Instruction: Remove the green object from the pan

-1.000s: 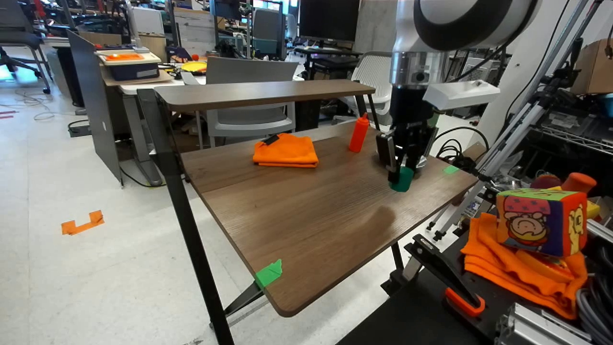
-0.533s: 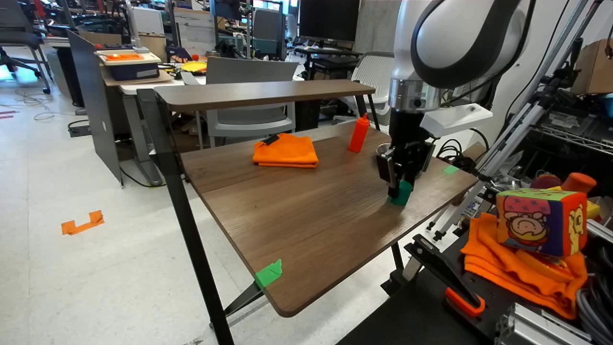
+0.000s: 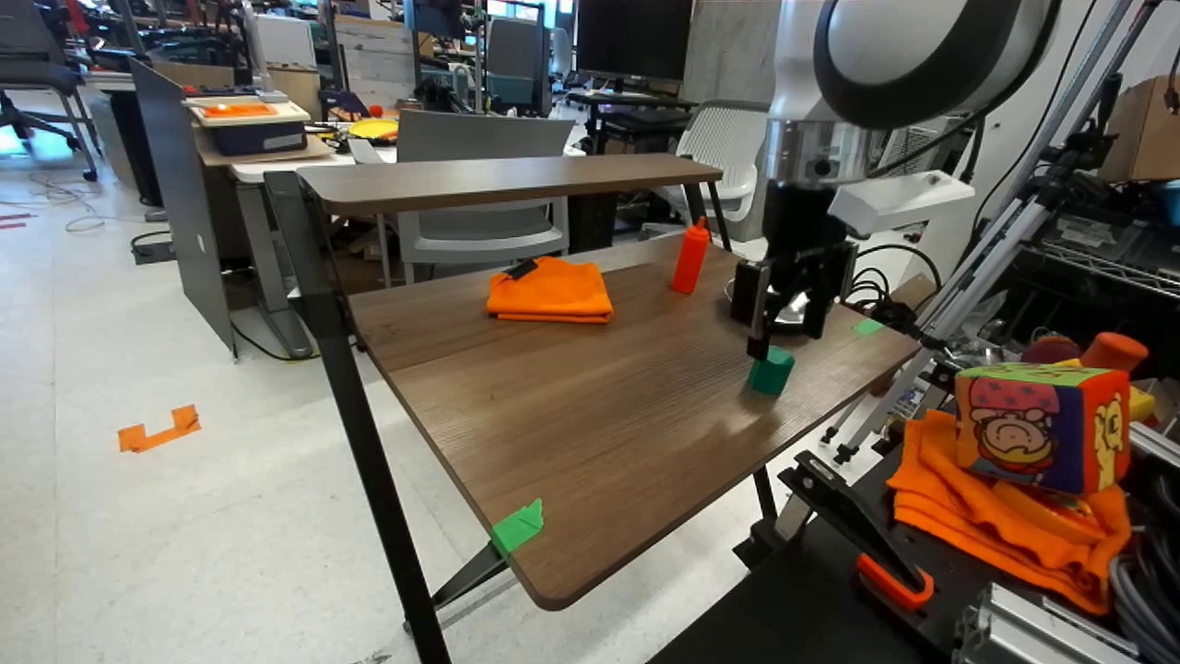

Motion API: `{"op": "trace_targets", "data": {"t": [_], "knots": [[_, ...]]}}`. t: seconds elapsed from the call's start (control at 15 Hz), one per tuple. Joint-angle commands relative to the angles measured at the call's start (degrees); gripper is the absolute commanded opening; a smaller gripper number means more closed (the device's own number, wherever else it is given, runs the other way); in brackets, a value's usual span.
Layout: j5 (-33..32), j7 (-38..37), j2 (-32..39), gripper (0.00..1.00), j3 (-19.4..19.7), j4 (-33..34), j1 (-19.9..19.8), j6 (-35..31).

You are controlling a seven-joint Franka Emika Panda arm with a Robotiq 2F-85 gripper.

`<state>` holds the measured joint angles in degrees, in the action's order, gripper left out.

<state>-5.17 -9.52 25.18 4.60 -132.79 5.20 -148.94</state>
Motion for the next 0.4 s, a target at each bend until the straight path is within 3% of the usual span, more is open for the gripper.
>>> {"op": "trace_targets", "data": {"t": [0.0,0.2,0.33], "knots": [[4.4,-0.6,-13.1,1.0,0.1,-5.2,-3.3,11.8],[0.7,-3.9,-13.0,1.0,4.2,0.1,-6.3,23.5],[0.4,-5.4,-8.2,1.0,5.9,5.3,-9.2,25.8]]}}
